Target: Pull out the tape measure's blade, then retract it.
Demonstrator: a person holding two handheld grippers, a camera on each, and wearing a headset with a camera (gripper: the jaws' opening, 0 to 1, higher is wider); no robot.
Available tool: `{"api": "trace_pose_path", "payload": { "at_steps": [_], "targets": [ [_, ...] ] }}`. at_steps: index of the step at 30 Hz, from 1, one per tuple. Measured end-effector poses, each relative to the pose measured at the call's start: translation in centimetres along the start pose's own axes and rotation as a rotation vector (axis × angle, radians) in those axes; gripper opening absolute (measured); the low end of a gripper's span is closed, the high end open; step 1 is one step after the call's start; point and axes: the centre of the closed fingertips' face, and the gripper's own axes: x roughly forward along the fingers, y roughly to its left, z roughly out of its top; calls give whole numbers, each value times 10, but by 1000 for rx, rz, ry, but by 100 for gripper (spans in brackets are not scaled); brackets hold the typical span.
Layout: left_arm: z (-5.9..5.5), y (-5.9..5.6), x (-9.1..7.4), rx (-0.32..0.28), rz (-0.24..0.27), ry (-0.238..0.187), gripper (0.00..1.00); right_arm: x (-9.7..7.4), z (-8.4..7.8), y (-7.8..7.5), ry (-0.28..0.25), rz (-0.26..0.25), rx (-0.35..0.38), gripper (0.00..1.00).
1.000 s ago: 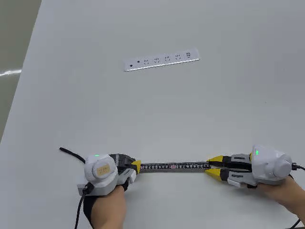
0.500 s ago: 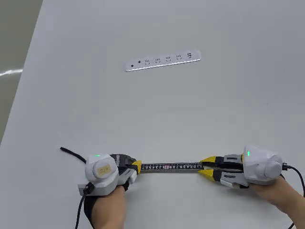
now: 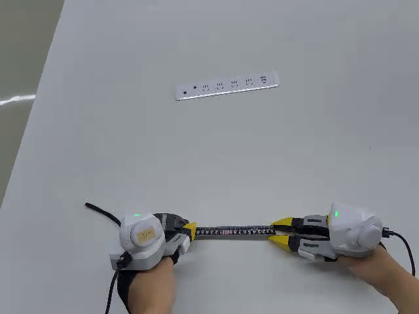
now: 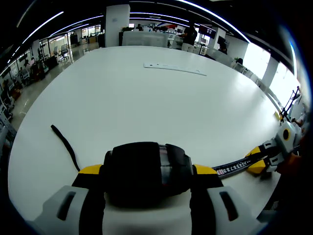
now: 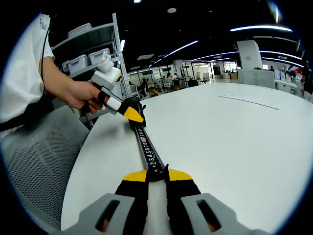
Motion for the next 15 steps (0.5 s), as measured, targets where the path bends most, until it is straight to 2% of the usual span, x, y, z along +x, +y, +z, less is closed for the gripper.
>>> {"api": "trace_pose_path", "payload": {
  "at_steps": [15],
  "targets": [
    [0,0,0,0,-1,0,69,25,9,9,4,30,-17,12]
  ]
}}
